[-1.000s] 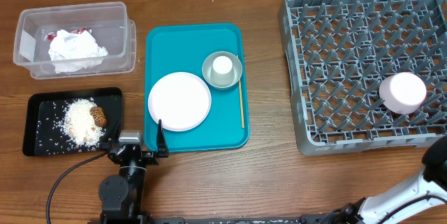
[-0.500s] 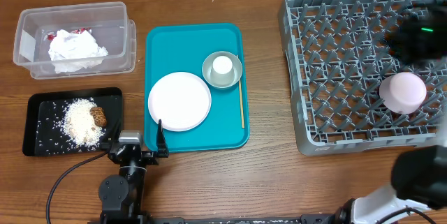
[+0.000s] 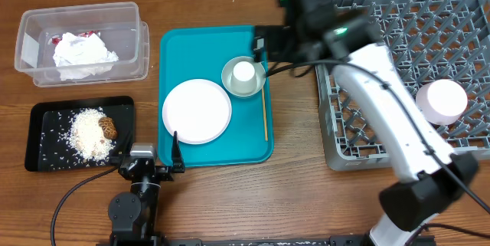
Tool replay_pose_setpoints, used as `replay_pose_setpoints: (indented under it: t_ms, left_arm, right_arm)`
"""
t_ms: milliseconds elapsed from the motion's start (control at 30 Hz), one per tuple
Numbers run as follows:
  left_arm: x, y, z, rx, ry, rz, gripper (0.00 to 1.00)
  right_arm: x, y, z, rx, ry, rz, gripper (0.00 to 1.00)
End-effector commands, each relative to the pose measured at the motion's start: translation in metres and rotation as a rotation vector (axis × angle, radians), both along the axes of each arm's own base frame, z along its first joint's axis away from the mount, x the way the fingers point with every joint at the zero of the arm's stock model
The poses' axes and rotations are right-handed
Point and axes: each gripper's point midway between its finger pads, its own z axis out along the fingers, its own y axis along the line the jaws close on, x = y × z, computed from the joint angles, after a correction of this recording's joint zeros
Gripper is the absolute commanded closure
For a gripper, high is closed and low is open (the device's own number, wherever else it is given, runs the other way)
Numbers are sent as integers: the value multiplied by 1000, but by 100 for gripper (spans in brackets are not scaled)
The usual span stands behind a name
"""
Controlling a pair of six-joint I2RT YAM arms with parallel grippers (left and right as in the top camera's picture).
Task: Sort waste into correct bins and load items into the dishwasher
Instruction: 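Move the right gripper to the white cup in the grey bowl, then grasp the white cup and lift it out of the grey bowl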
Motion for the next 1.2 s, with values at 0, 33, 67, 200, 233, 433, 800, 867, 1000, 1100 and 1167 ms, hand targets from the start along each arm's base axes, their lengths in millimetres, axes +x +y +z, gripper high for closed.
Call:
replay_pose_setpoints:
  t_ms: [0,33,67,200,233,433,800,867,1000,1100,1167]
  left_arm:
    - [0,3,0,-5,-9,17,0]
    - [0,3,0,-5,-9,17,0]
    - [0,3,0,-5,-9,17,0]
    - [0,3,0,-5,-9,17,0]
    - [0,3,0,-5,-9,17,0]
    - [0,3,0,-5,-9,17,0]
    - [0,3,0,-5,-9,16,0]
    - [0,3,0,-5,-9,16,0]
    - [0,3,0,-5,-9,17,0]
    - [0,3,0,-5,-9,17,0]
    - [0,3,0,-5,-9,16,0]
  right_arm:
    - [14,10,-36,-106,-5,-88,0]
    - [18,14,-46,-129,-8,-110,0]
    - [22,17,-57,-147,-9,-130,0]
    - [31,30,-106,-186,41,-154,0]
    - [34,32,-118,-195,54,-159,0]
    - [42,39,-156,-202,87,-175,0]
    - [42,47,-183,-214,114,-170,25]
    - [40,46,-190,-225,127,-167,25]
    - [39,46,-193,-232,134,-167,25]
    - [39,46,-192,-230,133,-167,25]
    - [39,45,-187,-231,135,-167,31]
